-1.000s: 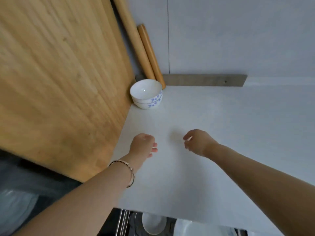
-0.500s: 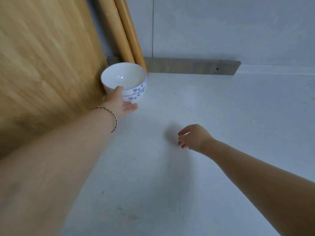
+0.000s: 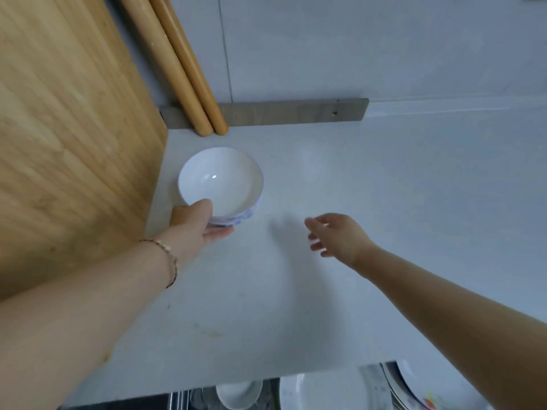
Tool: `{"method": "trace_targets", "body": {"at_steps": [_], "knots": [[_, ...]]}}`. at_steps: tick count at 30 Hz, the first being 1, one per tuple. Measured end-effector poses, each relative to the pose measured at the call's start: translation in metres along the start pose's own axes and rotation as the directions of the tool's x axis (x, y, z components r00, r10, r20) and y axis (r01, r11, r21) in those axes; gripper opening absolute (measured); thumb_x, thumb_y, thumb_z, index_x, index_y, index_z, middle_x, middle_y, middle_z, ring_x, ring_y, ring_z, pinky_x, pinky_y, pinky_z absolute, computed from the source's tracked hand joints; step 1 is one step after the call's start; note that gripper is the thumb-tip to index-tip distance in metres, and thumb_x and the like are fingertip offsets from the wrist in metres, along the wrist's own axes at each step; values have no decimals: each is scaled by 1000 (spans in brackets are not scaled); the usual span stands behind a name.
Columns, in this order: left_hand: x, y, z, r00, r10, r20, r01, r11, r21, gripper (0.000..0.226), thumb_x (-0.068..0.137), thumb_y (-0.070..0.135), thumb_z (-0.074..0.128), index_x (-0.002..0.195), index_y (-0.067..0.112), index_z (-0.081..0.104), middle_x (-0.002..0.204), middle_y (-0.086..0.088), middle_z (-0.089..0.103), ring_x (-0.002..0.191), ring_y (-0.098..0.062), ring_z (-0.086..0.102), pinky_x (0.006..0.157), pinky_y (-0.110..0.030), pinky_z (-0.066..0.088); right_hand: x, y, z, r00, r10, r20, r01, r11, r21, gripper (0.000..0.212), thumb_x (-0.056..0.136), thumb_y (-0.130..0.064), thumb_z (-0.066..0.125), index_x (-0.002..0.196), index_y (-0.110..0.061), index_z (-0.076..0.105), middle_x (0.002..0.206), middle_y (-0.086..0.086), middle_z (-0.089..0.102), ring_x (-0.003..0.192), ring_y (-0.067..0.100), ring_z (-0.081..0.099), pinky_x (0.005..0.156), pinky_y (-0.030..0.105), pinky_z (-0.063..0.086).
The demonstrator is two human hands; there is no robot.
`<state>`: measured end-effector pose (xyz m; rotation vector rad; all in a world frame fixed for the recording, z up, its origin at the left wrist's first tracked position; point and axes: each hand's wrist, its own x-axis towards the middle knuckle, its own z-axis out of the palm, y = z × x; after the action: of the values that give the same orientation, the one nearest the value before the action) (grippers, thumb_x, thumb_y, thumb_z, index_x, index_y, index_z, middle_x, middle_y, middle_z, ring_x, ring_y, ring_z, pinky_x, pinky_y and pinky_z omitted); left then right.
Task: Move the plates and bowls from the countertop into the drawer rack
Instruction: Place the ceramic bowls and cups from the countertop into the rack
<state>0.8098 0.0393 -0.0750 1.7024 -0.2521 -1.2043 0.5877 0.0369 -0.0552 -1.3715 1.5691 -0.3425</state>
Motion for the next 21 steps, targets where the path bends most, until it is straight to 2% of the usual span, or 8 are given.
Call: {"method": "trace_targets", "body": {"at_steps": [2,4,6,11,15,18,20,21], "knots": [[-41,-20,2,996,-34,85,28,997,76,27,86,-2,37,112,0,44,96,-23,58,55,-30,64,44,-34,56,-22,1,-14,999,30,15,-32,986,166,48,91,-42,51,130,-14,51,111,7,60,87,24,65,82,37,54],[-84,-38,6,983,-82,165,46,976,213,27,86,0,39,112,1,44,85,-25,62,44,-27,67,46,-33,59,-45,11,-32,996,45,70,-58,980,193,58,91,-46,49,142,-22,36,122,6,53,91,26,64,81,34,54],[-128,-56,13,961,-128,244,36,936,351,28,85,-2,39,112,4,45,80,-25,64,44,-26,68,48,-32,59,-69,32,-50,991,56,122,-77,982,171,58,91,-46,49,143,-25,33,120,7,56,85,25,65,78,33,56],[-231,-116,36,901,-215,378,-5,863,504,38,87,-1,41,121,15,43,90,-19,67,58,-33,70,52,-34,60,-141,117,-99,976,54,212,-31,994,-109,23,91,-14,49,112,-15,57,80,8,64,65,22,62,68,32,58],[-292,-185,59,874,-301,382,34,821,569,39,87,3,45,116,29,39,90,-18,70,67,-36,72,60,-38,61,-192,195,-124,980,87,178,-12,923,-385,21,85,-11,47,97,-1,62,89,16,68,81,31,66,75,38,53],[-322,-244,77,850,-374,371,75,783,617,38,89,7,45,120,28,37,95,-8,67,74,-34,72,64,-40,61,-218,254,-132,973,148,176,-65,911,-408,21,85,-11,46,93,0,61,91,19,67,79,32,62,66,34,49],[-330,-284,89,845,-414,338,116,760,640,44,89,5,41,130,22,35,100,-6,63,67,-30,69,59,-37,60,-225,293,-131,965,195,176,-103,899,-427,17,85,-11,45,87,-2,60,86,16,65,84,34,58,70,33,48],[-331,-304,94,844,-432,318,136,746,652,48,89,5,39,134,22,33,103,-9,62,63,-26,67,58,-37,59,-226,309,-129,960,220,173,-122,886,-447,14,85,-11,45,78,-6,57,78,11,62,82,33,54,66,28,45]]}}
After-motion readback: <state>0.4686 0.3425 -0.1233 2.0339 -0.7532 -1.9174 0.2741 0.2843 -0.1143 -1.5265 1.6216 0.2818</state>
